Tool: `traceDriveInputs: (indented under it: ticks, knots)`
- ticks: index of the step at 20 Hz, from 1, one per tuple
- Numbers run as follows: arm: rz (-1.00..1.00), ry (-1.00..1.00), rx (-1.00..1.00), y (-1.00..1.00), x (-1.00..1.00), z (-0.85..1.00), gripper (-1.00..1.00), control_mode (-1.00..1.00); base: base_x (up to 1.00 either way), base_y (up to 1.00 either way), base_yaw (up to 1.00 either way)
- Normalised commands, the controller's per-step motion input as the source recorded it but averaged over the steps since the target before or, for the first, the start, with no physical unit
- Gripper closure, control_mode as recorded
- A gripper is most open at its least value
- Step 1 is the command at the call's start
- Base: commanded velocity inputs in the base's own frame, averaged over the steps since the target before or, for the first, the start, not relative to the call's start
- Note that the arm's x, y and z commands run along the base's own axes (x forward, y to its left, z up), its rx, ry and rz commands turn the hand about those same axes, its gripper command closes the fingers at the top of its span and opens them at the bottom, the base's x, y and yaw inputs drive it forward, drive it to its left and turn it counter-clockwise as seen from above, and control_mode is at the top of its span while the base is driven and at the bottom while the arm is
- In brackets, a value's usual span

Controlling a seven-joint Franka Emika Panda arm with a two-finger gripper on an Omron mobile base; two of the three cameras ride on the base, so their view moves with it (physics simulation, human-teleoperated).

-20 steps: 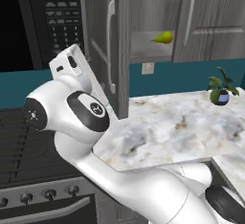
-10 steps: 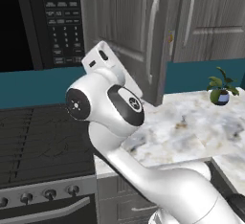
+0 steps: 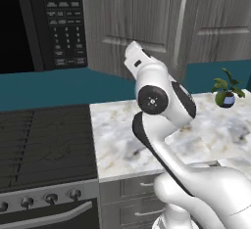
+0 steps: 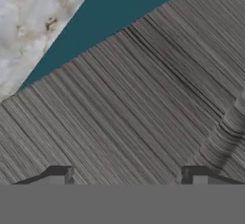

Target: Pick the pear from the counter and place it in the cabinet. Then close the cabinet.

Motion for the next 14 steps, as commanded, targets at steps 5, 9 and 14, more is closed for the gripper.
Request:
traceDriveInputs:
  ticks: [5,9,14]
  knots:
    - [0.28,0.04,-0.05,-0.72,0.80,0.00,-1.00,-1.00,0.00,0.00,0.00]
    - [0.29,0.02,-0.03,-0.37,1.00,0.00,-1.00,-1.00,0.00,0.00,0.00]
    - [0.27,0.07,-0.04,-0.21,1.00,0.00,-1.00,-1.00,0.00,0.00,0.00]
